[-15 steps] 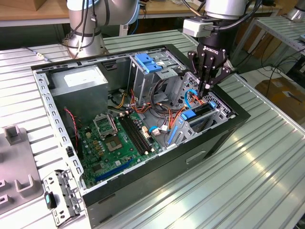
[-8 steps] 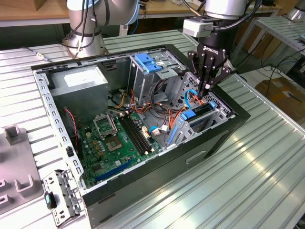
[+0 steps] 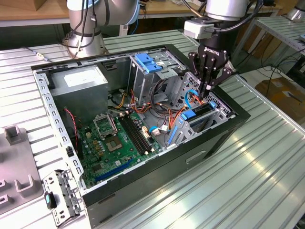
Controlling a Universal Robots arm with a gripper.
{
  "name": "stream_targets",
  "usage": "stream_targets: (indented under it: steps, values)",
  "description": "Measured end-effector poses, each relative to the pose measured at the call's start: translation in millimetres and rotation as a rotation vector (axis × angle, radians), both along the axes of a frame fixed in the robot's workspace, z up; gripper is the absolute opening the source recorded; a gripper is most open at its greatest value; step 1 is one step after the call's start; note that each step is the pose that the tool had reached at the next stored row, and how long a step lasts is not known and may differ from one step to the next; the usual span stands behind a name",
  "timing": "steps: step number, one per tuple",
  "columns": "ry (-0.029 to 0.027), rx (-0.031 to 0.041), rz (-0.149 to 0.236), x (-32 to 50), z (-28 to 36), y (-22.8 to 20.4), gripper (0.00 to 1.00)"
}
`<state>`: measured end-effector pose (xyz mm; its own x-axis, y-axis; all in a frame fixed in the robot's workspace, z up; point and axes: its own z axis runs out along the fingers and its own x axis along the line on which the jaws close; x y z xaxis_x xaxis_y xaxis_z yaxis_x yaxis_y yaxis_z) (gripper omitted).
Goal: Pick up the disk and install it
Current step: 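Insert the second disk wire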
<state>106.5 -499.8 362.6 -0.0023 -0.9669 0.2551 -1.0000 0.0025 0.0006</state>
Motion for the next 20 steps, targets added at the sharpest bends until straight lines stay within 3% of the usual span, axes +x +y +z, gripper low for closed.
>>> stream_targets:
  steps: [4,10,13,14,17,19,20]
  values:
    - [-0.0103,0.0160,0.002,-10.3,-1.5,-2.5,0.16]
    - [-0.0237,0.0330,0.002,-13.7,-4.1,-13.5,0.16]
    - [-0.0348,0.0466,0.002,-14.8,-4.9,-18.8,0.16]
    - [-0.0429,0.0562,0.002,-15.2,-5.1,-20.6,0.16]
    - [-0.0593,0.0771,0.002,-16.6,-5.3,-22.9,0.16]
    - [-0.0672,0.0953,0.002,-18.0,-5.4,-23.5,0.16]
    - [-0.0695,0.0998,0.002,-18.1,-5.5,-23.6,0.16]
